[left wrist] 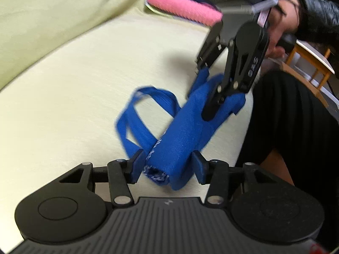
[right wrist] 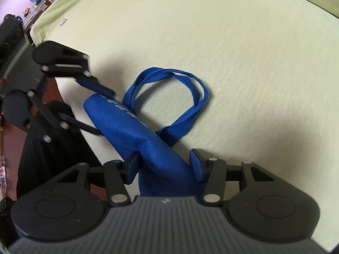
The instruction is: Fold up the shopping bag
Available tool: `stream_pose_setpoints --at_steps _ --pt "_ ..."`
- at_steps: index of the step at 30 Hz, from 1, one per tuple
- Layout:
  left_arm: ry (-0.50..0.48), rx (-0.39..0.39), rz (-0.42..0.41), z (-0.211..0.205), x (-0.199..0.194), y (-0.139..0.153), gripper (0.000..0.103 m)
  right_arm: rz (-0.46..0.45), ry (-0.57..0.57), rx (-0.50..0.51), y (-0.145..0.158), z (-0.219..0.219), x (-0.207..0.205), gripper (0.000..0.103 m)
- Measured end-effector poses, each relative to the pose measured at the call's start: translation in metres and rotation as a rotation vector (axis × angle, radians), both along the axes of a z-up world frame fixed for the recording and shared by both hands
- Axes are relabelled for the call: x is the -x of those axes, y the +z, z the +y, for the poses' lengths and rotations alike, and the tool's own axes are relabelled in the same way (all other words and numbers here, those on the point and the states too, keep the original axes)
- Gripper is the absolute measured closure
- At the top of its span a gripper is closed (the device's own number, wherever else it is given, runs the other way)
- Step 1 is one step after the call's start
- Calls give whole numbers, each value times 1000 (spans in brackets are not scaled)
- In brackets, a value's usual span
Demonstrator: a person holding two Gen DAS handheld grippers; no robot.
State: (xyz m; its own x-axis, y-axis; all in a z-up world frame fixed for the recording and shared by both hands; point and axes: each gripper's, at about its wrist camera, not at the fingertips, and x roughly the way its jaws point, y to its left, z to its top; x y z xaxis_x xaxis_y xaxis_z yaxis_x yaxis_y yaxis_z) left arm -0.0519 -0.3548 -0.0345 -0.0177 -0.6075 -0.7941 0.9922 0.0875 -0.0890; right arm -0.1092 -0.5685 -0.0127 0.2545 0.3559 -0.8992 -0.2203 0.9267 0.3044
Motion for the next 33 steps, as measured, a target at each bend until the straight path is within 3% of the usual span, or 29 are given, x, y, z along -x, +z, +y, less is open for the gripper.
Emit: stream_pose_setpoints --at_steps 5,9,14,17,20,23,26,30,33 --pt "58 106 4 8 -1 12 52 15 -11 -8 -2 -2 -6 53" --pt "72 56 -44 -4 1 1 51 16 -26 -21 0 -6 -8 51" --pt "114 38 -28 0 -7 -4 50 7 -86 -78 -5 -17 -11 50" --pt "110 22 -45 0 -7 -7 50 -15 -135 -110 -14 -23 -10 51" --pt "111 21 -38 1 -10 -5 50 -72 -154 -77 -13 -18 -1 50" --pt "105 13 -37 5 -5 -2 50 -172 -144 19 -1 -6 14 47" --pt "103 8 -34 -7 -13 -5 50 -364 -104 206 23 14 41 49" --pt "102 10 -26 -9 -15 -7 50 -596 117 422 33 66 92 49" --pt "96 10 -25 -11 -16 -9 50 -700 355 638 9 105 119 48"
